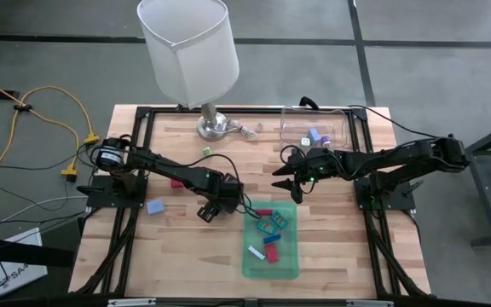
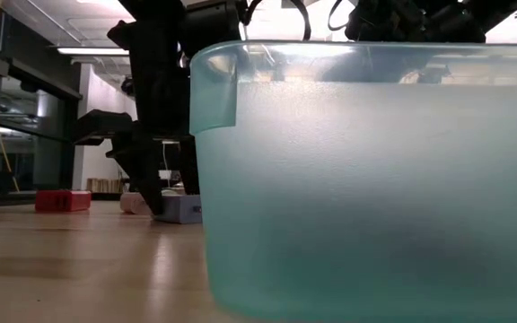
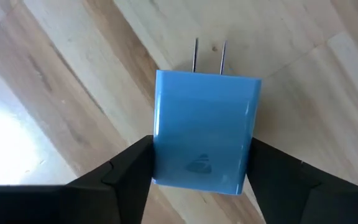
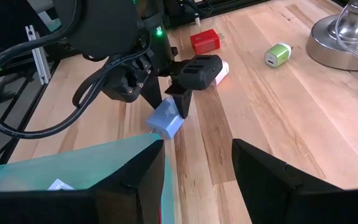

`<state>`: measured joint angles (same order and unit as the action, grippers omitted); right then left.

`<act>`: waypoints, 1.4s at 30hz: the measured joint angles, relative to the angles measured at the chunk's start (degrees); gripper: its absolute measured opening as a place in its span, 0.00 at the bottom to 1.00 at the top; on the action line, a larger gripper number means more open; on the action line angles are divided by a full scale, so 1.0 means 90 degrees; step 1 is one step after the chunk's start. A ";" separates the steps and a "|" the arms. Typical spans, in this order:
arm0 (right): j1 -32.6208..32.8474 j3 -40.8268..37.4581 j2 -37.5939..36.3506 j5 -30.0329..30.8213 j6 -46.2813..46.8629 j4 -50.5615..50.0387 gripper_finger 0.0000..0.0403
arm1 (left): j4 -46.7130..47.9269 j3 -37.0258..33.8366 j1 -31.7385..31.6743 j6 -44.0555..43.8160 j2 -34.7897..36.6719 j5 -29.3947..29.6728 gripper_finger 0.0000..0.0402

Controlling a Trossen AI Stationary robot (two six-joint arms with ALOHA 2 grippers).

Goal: Pick & Place Office items
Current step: Put the right purple charger adapter into the transparent bin

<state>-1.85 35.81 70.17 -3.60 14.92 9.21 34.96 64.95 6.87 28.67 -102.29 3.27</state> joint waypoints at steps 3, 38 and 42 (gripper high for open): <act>0.0000 0.0000 0.0000 0.0000 0.0000 0.0000 0.43 | -0.0012 0.0002 0.0000 -0.0048 0.0004 0.0029 0.50; -0.0002 0.0000 -0.0002 0.0078 0.0054 0.0078 0.43 | -0.0480 0.0016 -0.0046 -0.0673 0.1672 0.2466 0.53; 0.0000 0.0000 -0.0002 0.0102 0.0309 0.0279 0.43 | -0.0820 0.0017 -0.0005 -0.0528 0.1818 0.3332 0.53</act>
<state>-1.85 35.81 70.15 -2.68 17.70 11.72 27.57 65.10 6.83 23.92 -85.93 33.25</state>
